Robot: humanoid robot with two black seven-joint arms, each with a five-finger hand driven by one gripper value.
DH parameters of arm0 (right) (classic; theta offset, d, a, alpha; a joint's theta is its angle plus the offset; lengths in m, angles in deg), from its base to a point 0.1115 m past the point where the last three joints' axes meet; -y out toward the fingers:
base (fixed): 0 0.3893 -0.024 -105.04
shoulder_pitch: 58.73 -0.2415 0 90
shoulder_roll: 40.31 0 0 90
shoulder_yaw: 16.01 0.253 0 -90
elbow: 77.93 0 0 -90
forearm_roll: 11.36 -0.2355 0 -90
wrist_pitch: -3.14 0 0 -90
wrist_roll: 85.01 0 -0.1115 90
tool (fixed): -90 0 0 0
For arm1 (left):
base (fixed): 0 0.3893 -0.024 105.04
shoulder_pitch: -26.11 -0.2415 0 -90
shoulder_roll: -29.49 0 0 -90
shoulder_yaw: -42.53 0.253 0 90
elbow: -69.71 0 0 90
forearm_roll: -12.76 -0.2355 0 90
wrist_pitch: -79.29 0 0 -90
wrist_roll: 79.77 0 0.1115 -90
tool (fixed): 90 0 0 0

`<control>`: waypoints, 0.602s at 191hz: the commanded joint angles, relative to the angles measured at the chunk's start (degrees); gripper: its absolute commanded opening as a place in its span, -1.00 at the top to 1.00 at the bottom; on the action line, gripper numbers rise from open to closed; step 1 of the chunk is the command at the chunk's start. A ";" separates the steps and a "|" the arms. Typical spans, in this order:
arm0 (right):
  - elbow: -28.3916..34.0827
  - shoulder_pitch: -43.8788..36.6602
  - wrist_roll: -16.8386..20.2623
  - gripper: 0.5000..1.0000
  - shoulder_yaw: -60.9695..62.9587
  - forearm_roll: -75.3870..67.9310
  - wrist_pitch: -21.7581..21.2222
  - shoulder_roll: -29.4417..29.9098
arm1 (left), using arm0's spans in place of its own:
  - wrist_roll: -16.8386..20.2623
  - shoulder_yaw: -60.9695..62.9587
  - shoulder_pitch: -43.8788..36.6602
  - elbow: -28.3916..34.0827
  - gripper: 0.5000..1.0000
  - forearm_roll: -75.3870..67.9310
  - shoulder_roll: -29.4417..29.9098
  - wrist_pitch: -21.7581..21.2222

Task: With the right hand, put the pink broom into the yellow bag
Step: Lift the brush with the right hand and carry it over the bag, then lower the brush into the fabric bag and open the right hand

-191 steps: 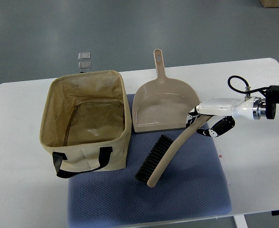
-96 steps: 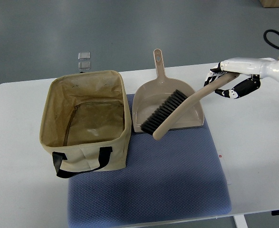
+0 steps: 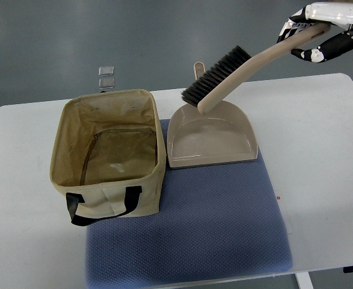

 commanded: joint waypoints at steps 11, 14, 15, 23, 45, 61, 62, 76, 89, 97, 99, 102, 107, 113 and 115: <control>-4.42 -1.57 0.24 1.00 0.03 0.07 0.12 7.95 | 0.01 0.00 0.00 0.00 -1.00 0.00 0.00 0.00; -5.03 -1.92 0.24 1.00 0.03 0.07 0.21 8.91 | 0.01 0.00 0.00 0.00 -1.00 0.00 0.00 0.00; -5.03 -1.92 0.24 1.00 0.03 0.07 0.21 8.91 | 0.01 0.00 0.00 0.00 -1.00 0.00 0.00 0.00; -6.44 -2.45 0.42 1.00 0.03 0.16 0.30 10.85 | 0.01 0.00 0.00 0.00 -1.00 0.00 0.00 0.00; -10.04 -3.42 1.21 1.00 0.03 0.16 0.65 16.03 | 0.01 0.00 0.00 0.00 -1.00 0.00 0.00 0.00; -13.03 -3.86 1.56 1.00 0.03 0.25 0.82 20.60 | 0.01 0.00 0.00 0.00 -1.00 0.00 0.00 0.00; -13.03 -3.86 1.56 1.00 0.03 0.25 0.82 20.60 | 0.01 0.00 0.00 0.00 -1.00 0.00 0.00 0.00; -15.31 -4.03 2.17 1.00 -0.06 0.51 1.44 24.47 | 0.01 0.00 0.00 0.00 -1.00 0.00 0.00 0.00; -16.46 -3.94 2.35 1.00 -0.32 0.95 2.05 27.19 | 0.01 0.00 0.00 0.00 -1.00 0.00 0.00 0.00; -17.25 -3.94 2.44 1.00 -0.41 1.04 2.49 28.69 | 0.01 0.00 0.00 0.00 -1.00 0.00 0.00 0.00; -17.25 -3.94 2.44 1.00 -0.41 1.04 2.49 28.69 | 0.01 0.00 0.00 0.00 -1.00 0.00 0.00 0.00; -17.69 -3.94 2.44 1.00 -0.59 1.04 2.75 29.48 | 0.01 0.00 0.00 0.00 -1.00 0.00 0.00 0.00; -18.04 -4.03 2.53 1.00 -0.76 1.04 3.02 30.18 | 0.01 0.00 -0.09 0.00 -1.00 0.00 0.00 0.00; -18.48 -4.03 2.70 1.00 -0.94 1.13 3.37 31.06 | 0.01 0.09 0.00 0.00 -1.00 0.00 0.00 0.00; -18.57 -4.03 2.79 1.00 -0.94 1.13 3.46 31.24 | 0.01 0.09 0.00 0.00 -1.00 0.00 0.00 0.00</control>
